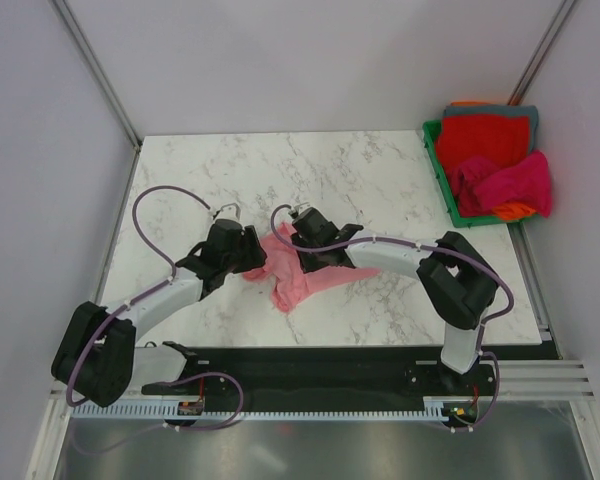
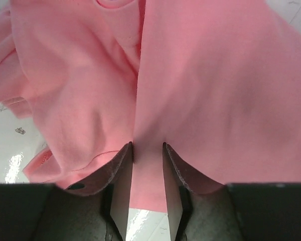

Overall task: Fold and stack the t-shirts
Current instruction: Flatten the tshirt out

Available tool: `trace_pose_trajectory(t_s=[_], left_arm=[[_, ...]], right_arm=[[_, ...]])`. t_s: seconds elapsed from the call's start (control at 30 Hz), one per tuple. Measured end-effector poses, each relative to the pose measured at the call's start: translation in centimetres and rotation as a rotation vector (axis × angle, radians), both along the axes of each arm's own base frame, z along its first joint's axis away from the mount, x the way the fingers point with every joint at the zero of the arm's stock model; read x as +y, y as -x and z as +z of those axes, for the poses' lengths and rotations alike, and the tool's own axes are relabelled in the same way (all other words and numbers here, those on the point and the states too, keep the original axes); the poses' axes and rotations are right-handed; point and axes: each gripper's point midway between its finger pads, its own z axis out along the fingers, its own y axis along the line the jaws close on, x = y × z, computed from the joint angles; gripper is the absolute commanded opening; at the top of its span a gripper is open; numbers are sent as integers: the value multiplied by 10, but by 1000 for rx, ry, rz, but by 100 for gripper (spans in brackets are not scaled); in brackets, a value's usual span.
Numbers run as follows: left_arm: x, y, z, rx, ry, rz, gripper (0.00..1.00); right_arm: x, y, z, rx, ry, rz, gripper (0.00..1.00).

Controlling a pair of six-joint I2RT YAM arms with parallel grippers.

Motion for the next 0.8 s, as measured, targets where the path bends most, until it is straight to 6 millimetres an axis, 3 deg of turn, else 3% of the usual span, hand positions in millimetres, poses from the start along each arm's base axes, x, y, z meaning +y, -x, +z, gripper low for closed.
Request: trace_pose_trajectory(t_s=[0.17,0.33,0.53,0.57,0.6,0.8], left_arm=[[-3,0,7,-20,18,-11,65],[-6,-1,4,-14,24,-27,62],[-9,3,-25,81,-10,-49,35],[-9,3,-28,94,-15,-51,13],[-10,3,-30,103,-15,-52,2],[-11,1,-29,107,-20,-62,2]], right_arm=[[1,-4,-5,6,17,-7,23],[1,-7,-11,7,37,-17,0],[0,-8,-10,3,40,-23,0],[-1,-8,-10,1,42,-25,0],[-1,-9,-10,-1,44,-28,0],[-6,-14,-4,-35,42,-62,0]])
